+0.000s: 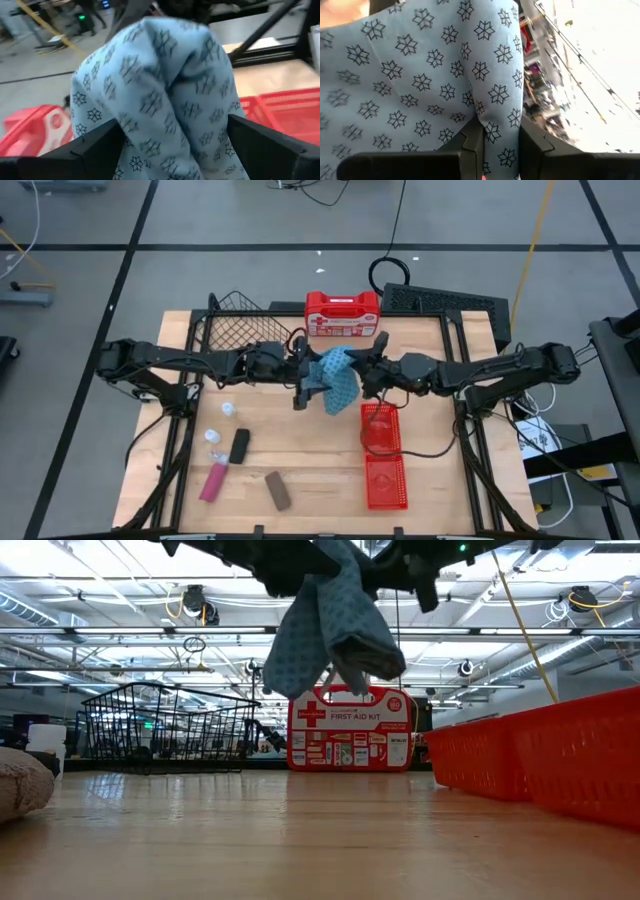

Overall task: Pick & Place Medicine items
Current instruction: Put the blue patient gown into the black wire basket

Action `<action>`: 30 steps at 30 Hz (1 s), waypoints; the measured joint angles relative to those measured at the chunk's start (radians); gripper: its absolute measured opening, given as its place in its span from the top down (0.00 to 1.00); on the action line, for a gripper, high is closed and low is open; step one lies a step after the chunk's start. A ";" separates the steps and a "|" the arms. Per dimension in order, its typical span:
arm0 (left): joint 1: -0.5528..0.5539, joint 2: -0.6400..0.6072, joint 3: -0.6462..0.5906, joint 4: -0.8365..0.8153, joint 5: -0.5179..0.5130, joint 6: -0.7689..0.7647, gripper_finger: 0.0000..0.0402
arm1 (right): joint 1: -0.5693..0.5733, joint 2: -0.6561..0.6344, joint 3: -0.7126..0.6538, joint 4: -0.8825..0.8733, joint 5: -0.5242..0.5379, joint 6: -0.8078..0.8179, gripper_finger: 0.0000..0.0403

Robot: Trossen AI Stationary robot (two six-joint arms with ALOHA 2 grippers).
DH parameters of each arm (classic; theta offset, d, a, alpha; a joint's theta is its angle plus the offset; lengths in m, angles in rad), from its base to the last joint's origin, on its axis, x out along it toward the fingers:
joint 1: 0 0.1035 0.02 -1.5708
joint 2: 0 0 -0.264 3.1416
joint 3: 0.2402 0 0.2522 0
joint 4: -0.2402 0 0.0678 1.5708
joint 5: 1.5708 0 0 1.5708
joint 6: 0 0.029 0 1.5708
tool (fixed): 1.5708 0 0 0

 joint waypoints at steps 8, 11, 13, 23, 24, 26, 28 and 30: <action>0.002 -0.009 0.000 0.002 -0.064 -0.085 0.13 | 0.001 0.068 0.000 0.120 0.132 -0.110 0.85; 0.002 -0.022 0.000 0.003 -0.060 -0.117 0.13 | 0.002 0.068 0.000 0.132 0.141 -0.119 0.85; 0.002 -0.032 0.000 0.013 -0.059 -0.165 0.13 | 0.001 0.068 0.000 0.148 0.144 -0.119 0.85; 0.000 -0.009 0.000 0.081 -0.119 -0.259 0.13 | 0.000 0.070 0.000 0.200 0.154 -0.071 0.85; 0.000 -0.005 0.000 0.086 -0.138 -0.263 0.13 | 0.000 0.069 0.000 0.200 0.155 -0.071 0.85; -0.001 -0.004 0.000 0.086 -0.163 -0.264 0.13 | 0.000 0.070 0.000 0.201 0.154 -0.070 0.85; 0.000 0.002 0.000 0.098 -0.177 -0.273 0.13 | 0.000 0.070 0.000 0.208 0.155 -0.068 0.85; 0.000 0.006 0.000 0.103 -0.181 -0.299 0.13 | 0.000 0.069 0.000 0.210 0.156 -0.068 0.85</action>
